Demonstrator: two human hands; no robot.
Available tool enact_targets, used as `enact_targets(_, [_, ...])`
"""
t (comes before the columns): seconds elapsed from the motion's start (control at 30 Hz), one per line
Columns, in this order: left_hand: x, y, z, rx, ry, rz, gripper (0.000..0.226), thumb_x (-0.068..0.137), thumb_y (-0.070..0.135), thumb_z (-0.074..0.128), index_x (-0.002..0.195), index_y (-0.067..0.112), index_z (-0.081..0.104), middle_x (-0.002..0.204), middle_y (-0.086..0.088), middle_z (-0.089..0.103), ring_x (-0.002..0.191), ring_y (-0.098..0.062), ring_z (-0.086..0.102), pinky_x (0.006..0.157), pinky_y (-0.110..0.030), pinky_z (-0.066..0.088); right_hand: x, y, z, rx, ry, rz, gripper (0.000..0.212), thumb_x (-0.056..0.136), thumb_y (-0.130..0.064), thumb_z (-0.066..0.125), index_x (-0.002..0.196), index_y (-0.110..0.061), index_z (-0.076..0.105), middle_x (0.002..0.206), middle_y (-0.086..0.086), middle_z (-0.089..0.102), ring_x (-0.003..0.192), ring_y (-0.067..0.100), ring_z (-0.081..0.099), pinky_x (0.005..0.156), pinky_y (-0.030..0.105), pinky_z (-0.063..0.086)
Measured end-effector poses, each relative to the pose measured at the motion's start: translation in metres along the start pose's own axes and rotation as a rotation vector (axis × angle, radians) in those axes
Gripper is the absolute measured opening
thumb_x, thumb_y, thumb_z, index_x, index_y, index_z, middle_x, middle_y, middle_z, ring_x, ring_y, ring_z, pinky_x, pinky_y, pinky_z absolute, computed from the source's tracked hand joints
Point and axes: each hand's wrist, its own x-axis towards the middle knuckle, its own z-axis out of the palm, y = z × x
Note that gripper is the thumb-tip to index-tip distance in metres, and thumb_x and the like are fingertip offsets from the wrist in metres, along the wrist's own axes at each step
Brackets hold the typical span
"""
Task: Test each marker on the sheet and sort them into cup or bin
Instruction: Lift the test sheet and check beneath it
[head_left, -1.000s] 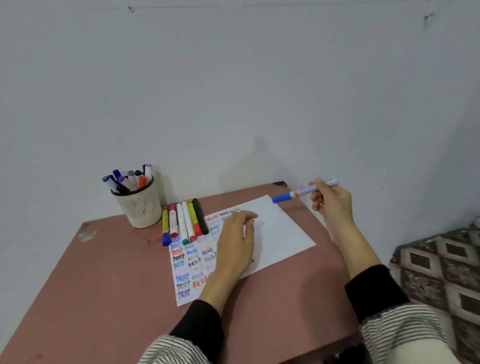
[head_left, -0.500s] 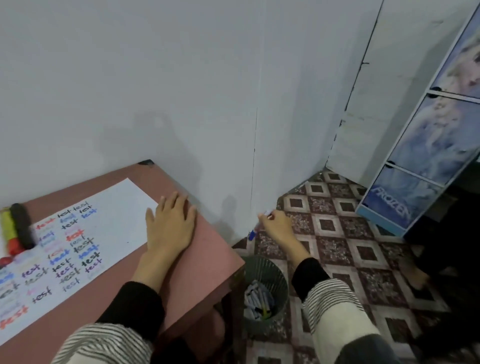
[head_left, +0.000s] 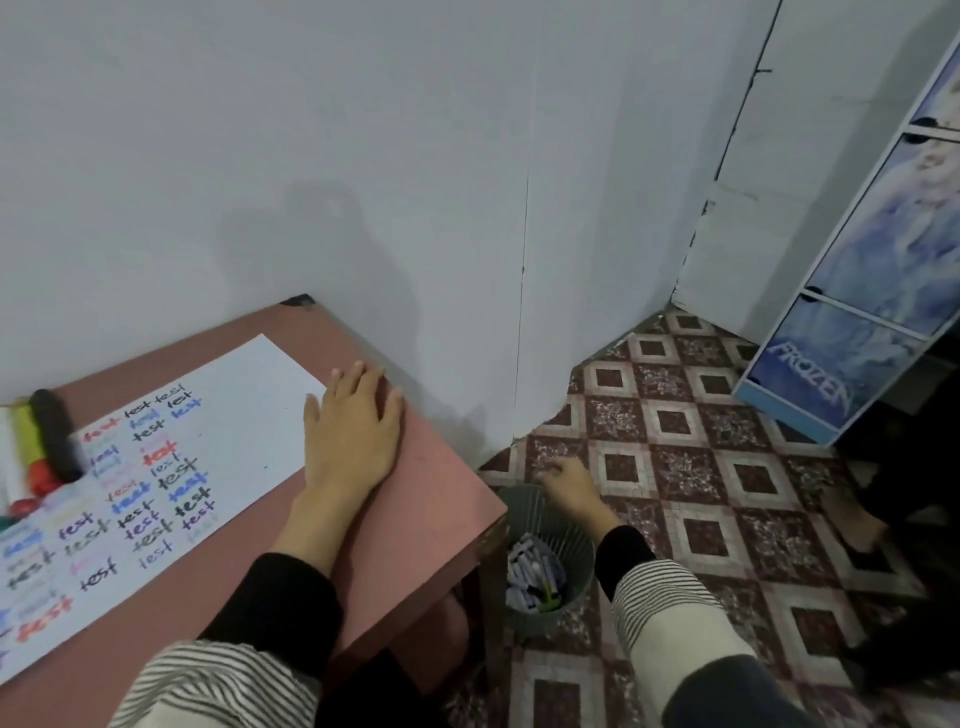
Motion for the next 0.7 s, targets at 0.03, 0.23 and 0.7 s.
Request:
enact_targets(0.03, [0.000, -0.001, -0.001, -0.062, 0.031, 0.010, 0.044, 0.102, 0.036, 0.036, 0.141, 0.017, 0.046, 0.153, -0.002, 0.037, 0.146, -0.024, 0.022, 0.119, -0.047, 0.014, -0.004, -0.018, -0.001, 0.049, 0.029, -0.049, 0.039, 0.094, -0.010, 0.053, 0.132, -0.001, 0.054, 0.116, 0.009, 0.063, 0.101, 0.023, 0.062, 0.089, 0.032, 0.051])
enact_targets(0.23, [-0.007, -0.025, -0.029, -0.338, 0.294, -0.002, 0.027, 0.100, 0.022, 0.046, 0.120, 0.014, 0.062, 0.125, 0.001, 0.060, 0.118, -0.017, 0.051, 0.101, -0.026, 0.034, -0.060, -0.158, -0.004, 0.221, 0.117, -0.469, 0.024, 0.099, -0.015, 0.049, 0.118, -0.013, 0.063, 0.103, -0.004, 0.067, 0.098, 0.012, 0.064, 0.088, 0.024, 0.050])
enact_targets(0.7, [-0.028, -0.131, -0.107, -0.995, 0.503, -0.412, 0.023, 0.101, 0.018, 0.044, 0.112, 0.027, 0.062, 0.117, 0.009, 0.061, 0.107, -0.005, 0.055, 0.092, -0.024, 0.043, -0.117, -0.272, 0.166, -0.249, -0.093, -0.715, 0.040, 0.100, -0.007, 0.040, 0.138, -0.007, 0.048, 0.145, 0.007, 0.047, 0.132, 0.018, 0.044, 0.098, 0.017, 0.031])
